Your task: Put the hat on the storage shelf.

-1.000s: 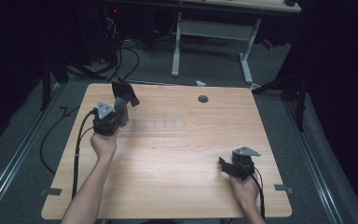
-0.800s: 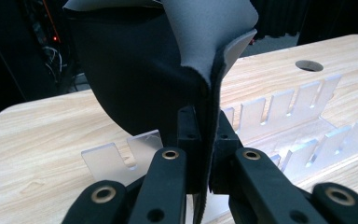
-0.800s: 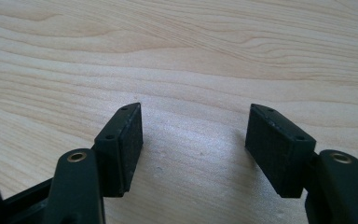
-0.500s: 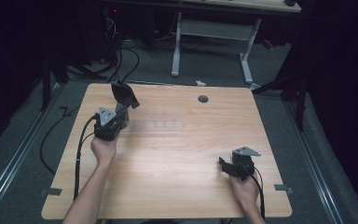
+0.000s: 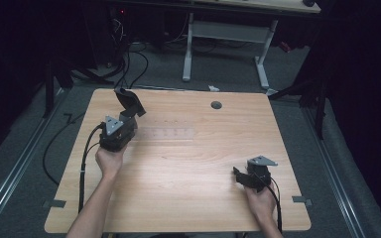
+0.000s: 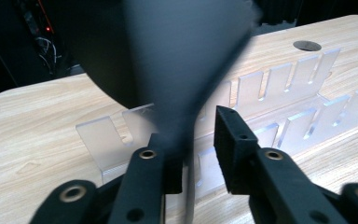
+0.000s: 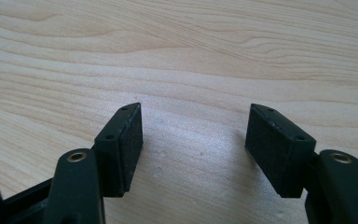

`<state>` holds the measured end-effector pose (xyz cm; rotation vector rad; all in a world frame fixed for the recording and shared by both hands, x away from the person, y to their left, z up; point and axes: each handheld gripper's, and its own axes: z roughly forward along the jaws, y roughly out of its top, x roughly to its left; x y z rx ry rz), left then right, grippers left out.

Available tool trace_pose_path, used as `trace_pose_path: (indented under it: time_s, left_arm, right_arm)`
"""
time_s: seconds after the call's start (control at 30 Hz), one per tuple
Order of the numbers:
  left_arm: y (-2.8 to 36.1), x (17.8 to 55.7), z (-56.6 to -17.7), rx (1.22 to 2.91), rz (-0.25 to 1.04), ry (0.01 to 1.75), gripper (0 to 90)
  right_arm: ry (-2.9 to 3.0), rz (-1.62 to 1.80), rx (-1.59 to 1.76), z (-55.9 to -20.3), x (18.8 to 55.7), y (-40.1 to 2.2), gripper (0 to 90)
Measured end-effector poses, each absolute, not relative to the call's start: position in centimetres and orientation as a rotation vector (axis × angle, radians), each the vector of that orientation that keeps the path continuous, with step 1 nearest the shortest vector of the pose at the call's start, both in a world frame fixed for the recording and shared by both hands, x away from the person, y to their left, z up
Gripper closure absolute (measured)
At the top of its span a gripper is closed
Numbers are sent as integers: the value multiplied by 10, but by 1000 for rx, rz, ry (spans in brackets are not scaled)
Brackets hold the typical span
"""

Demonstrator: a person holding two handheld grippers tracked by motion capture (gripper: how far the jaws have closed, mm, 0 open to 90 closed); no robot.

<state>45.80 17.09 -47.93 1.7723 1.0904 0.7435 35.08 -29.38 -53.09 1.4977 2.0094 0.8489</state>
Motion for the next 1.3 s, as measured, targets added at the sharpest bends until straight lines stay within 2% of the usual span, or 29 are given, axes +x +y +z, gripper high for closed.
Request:
trace_pose_path:
  time_s: [0.13, 0.3, 0.47, 0.6, 0.83, 1.3]
  left_arm:
    - [173, 457, -480, 1782, 733, 1103, 668]
    - [178, 455, -480, 1760, 714, 1147, 482]
    - [185, 450, -478, 1773, 674, 1164, 373]
    - [192, 444, -475, 1764, 636, 1165, 323]
    - [203, 428, -474, 1769, 574, 1158, 289]
    - [214, 401, -485, 1761, 495, 1170, 289]
  right_arm:
    - [2010, 850, 1497, -531, 351, -294, 367]
    - [2009, 849, 1497, -531, 351, -294, 367]
    - [2009, 849, 1497, -531, 351, -294, 367]
    - [2010, 849, 1497, -531, 351, -294, 367]
    - [2009, 850, 1500, -531, 351, -294, 367]
    - [2010, 849, 1497, -531, 351, -294, 367]
